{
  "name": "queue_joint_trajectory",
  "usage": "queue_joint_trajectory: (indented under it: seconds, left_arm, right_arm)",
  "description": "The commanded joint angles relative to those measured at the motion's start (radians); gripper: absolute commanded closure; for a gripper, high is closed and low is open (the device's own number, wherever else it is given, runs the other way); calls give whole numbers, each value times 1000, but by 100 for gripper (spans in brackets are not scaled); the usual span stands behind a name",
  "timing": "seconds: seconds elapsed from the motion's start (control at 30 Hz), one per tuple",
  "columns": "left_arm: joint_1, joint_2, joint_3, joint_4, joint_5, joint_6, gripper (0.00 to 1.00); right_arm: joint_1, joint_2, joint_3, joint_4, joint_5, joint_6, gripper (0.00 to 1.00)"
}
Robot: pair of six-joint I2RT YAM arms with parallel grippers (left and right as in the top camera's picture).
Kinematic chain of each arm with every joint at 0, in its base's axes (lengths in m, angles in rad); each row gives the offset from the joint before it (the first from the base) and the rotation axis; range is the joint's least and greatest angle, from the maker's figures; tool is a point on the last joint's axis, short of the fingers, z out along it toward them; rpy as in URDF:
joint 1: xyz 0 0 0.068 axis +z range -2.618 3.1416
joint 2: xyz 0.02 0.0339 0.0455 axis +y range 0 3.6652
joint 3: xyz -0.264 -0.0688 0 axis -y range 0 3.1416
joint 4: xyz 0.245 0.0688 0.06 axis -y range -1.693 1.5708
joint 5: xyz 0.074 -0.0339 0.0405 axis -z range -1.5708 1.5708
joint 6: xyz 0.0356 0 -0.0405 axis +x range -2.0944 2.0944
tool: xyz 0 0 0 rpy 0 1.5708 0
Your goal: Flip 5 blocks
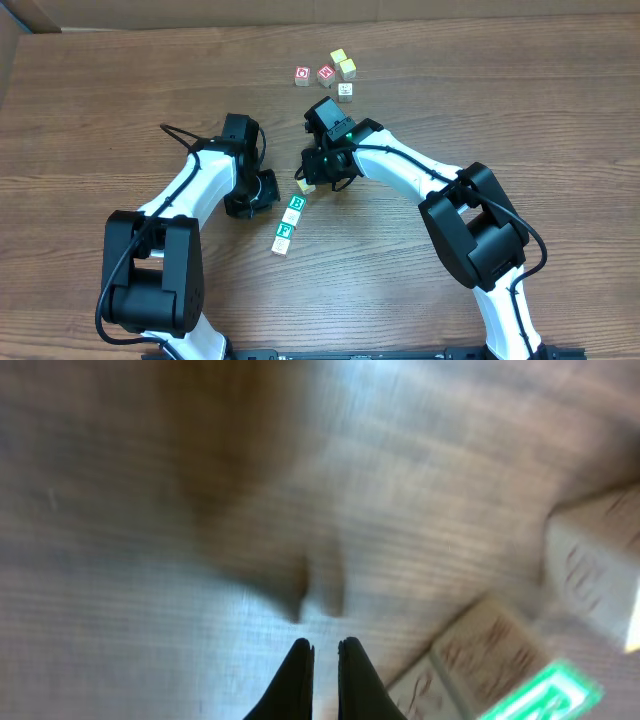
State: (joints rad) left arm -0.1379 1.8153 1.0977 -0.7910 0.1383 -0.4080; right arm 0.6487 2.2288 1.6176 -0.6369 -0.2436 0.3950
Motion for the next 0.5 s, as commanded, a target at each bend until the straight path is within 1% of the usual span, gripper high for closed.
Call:
queue_joint_trajectory:
  seconds: [0.0,0.1,0.27,0.47]
  left_arm:
    - [-7,-9,-9,52,-30,27,96]
    - [-7,-9,-9,105,-30,27,96]
    - [-7,-9,-9,171,-28,27,96]
    - [-10,-9,-9,226,23,27,95]
  right_arm:
    - [4,6,20,3,-41,-32,95]
    - [6,6,20,0,-85,-32,95]
    - [8,6,20,-3,-91,-34,94]
    - [8,6,20,-3,-92,-55,93]
